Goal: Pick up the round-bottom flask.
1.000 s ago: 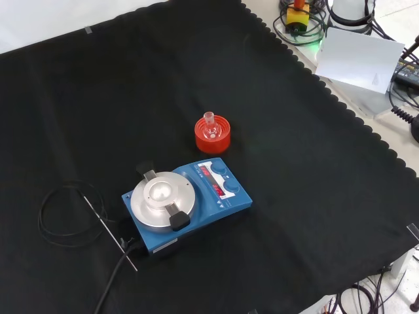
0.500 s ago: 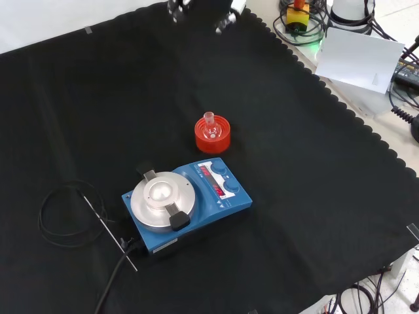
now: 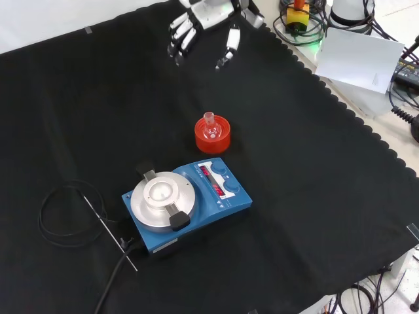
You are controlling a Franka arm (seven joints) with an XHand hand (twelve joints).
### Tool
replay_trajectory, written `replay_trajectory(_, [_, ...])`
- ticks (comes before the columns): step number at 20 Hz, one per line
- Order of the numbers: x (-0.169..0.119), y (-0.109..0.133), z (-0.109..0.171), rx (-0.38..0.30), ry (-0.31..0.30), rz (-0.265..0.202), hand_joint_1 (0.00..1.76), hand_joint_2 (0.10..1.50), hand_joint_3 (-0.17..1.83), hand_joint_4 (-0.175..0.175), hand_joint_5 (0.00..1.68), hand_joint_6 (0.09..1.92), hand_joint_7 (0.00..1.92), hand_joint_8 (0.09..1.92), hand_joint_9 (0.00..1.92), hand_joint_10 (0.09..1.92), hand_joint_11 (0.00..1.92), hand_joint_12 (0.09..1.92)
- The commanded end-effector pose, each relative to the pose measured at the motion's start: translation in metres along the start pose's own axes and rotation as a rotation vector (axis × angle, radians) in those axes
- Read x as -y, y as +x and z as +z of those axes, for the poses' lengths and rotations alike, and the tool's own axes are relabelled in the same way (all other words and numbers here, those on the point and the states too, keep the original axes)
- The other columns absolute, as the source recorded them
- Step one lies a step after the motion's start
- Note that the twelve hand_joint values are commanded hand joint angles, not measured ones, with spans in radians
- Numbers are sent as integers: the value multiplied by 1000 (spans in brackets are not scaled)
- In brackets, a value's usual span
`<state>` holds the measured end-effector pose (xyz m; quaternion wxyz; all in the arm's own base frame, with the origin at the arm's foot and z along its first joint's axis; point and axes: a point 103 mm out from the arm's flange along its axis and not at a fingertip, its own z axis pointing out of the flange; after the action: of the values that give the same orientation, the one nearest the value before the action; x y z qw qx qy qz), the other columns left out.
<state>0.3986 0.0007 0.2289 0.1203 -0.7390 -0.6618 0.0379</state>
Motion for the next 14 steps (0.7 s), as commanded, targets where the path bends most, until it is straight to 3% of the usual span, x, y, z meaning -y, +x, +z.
replay_trajectory(1, [-22,16,31,-36,16,-27,918,627,628,-24,630,147,188,650,409,685,129,1407])
replay_trajectory(10, [-29,39,56,-41,23,-73,946,589,669,-26,659,191,193,646,423,671,163,1396])
replay_trajectory(14, [-27,46,67,-77,37,-79,961,574,680,-26,672,224,191,644,427,667,195,1384])
